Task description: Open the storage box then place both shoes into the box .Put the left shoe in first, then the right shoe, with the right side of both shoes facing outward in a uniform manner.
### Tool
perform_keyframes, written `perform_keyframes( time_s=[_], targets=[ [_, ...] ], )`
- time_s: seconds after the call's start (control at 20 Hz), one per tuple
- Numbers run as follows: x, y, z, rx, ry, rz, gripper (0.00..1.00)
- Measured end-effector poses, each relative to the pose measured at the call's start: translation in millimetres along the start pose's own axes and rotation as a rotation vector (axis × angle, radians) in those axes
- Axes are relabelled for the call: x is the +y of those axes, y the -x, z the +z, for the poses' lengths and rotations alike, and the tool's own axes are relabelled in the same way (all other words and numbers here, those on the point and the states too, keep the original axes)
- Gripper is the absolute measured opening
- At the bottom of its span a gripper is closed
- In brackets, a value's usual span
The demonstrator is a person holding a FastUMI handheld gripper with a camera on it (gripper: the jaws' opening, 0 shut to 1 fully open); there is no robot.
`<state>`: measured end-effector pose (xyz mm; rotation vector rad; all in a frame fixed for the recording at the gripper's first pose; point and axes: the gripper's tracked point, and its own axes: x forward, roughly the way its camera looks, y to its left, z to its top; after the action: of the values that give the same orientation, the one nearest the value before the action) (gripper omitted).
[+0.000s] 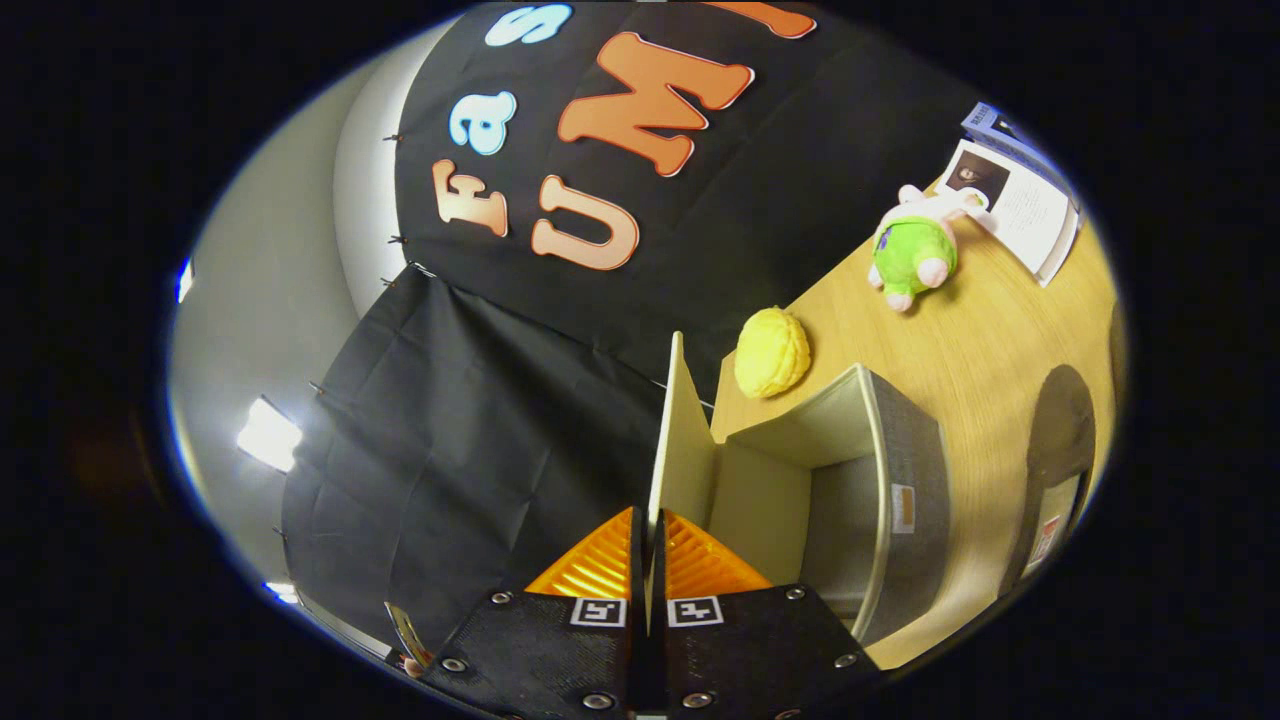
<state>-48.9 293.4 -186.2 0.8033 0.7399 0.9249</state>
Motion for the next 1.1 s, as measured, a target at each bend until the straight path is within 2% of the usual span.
perform_keyframes(
  time_s=[0.65, 1.1],
  targets=[
    [88, -79, -44, 0.035, 0.101, 0.053, 0.02],
    [109, -134, -89, 0.082, 0.157, 0.047, 0.03]
  ],
)
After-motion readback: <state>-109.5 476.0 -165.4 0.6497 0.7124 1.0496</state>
